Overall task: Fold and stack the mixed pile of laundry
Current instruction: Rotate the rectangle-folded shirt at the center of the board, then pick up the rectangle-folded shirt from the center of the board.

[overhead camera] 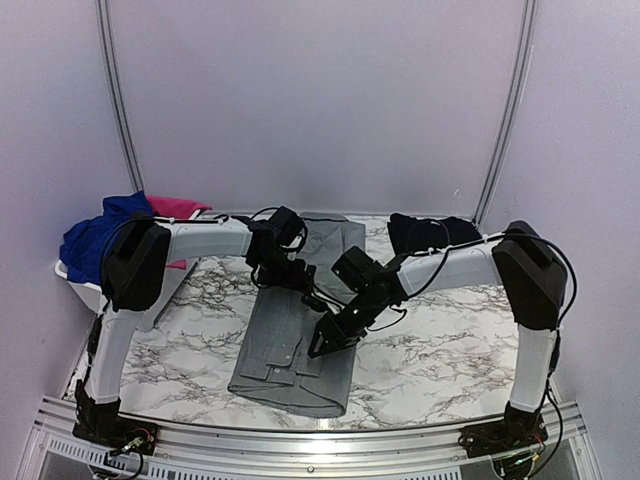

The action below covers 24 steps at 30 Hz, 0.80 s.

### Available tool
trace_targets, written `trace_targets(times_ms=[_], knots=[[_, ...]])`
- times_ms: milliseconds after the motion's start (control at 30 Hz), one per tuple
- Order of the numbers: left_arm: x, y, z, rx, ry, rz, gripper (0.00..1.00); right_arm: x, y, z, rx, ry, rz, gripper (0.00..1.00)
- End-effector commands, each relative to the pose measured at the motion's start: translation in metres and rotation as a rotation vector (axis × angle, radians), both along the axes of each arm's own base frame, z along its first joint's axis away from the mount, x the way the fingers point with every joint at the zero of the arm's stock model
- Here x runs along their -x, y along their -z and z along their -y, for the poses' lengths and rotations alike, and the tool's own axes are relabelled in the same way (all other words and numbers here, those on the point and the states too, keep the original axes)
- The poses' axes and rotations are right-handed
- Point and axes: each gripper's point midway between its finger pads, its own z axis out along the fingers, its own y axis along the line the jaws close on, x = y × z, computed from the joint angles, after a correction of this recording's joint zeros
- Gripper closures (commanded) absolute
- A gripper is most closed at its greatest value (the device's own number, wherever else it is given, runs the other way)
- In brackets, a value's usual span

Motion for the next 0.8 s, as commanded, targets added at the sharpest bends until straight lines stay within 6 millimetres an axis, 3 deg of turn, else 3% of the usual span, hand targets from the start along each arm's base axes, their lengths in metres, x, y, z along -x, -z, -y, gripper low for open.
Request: trace_targets(times_ms=[0,167,333,433,467,500,533,633,700,767], knots=[[-0.013,-0.033,-0.012,-0.002,0.022,0.054,0.01,-0.022,-0.044,-0.016,-0.038,0.023,0.11,0.53],[-0.017,-0.115,-0.021,0.045,0.013,0.197,0.01,-0.043,-0.103,-0.009,-0.072,0.092,0.264,0.49],[0.0,-0.186,-0.049,0.098,-0.064,0.311,0.01,-0.061,-0.162,0.025,-0.074,0.216,0.464,0.41],[0.017,-0.213,-0.075,0.135,-0.141,0.372,0.01,-0.069,-0.199,0.055,-0.096,0.333,0.614,0.22],[0.025,-0.228,-0.086,0.155,-0.175,0.401,0.01,-0.074,-0.21,0.068,-0.102,0.405,0.652,0.08],[0.033,-0.233,-0.093,0.171,-0.186,0.405,0.01,-0.079,-0.223,0.086,-0.107,0.511,0.678,0.02],[0.043,-0.235,-0.098,0.19,-0.186,0.394,0.01,-0.083,-0.223,0.104,-0.095,0.603,0.671,0.02],[0.081,-0.221,-0.109,0.272,-0.202,0.27,0.01,-0.075,-0.229,0.122,-0.212,0.597,0.585,0.02],[0.117,-0.202,-0.105,0.358,-0.185,0.15,0.01,-0.063,-0.205,0.126,-0.184,0.575,0.46,0.05],[0.15,-0.181,-0.11,0.371,-0.202,0.095,0.01,-0.038,-0.172,0.12,-0.132,0.529,0.317,0.14]])
